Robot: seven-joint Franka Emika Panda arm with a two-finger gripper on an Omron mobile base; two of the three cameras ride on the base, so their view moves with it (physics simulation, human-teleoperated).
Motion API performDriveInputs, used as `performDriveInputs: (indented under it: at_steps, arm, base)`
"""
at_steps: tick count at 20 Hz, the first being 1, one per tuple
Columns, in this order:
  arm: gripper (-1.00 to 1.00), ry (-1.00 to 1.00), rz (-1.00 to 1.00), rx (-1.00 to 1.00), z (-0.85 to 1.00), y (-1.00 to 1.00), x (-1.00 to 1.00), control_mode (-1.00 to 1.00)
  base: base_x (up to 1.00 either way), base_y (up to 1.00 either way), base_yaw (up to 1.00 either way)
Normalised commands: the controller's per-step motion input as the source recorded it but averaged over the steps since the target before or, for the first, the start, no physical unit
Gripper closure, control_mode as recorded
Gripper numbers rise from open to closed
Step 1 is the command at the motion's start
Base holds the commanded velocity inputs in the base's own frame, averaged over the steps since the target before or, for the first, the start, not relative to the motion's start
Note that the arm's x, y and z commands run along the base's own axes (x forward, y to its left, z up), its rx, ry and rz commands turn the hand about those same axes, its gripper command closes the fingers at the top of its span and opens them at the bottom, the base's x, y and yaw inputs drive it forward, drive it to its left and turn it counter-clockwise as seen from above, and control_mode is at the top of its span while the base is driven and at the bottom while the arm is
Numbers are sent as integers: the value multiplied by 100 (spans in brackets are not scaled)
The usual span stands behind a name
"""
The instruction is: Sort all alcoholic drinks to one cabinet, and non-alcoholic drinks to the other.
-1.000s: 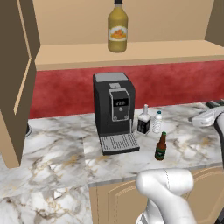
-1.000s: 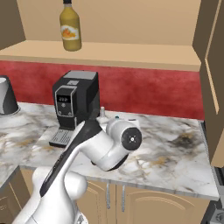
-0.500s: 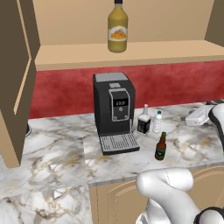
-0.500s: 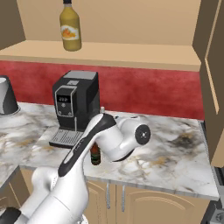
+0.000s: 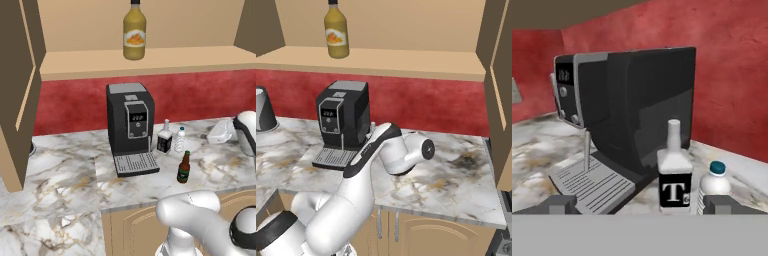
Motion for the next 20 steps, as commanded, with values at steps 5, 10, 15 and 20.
performDriveInputs:
  at_steps: [5,10,15,20]
  arm:
    - [-100,0,11,3,-22,0,37,-100]
    - [-100,0,7,5,-30,-5,52,-100]
    - [-100,0,6,3,-34,-7,47,-100]
    - [-100,0,5,2,-33,-15,36,-100]
  base:
    - [0,0,0]
    - [0,0,0]
    - [0,0,0]
    - [0,0,0]
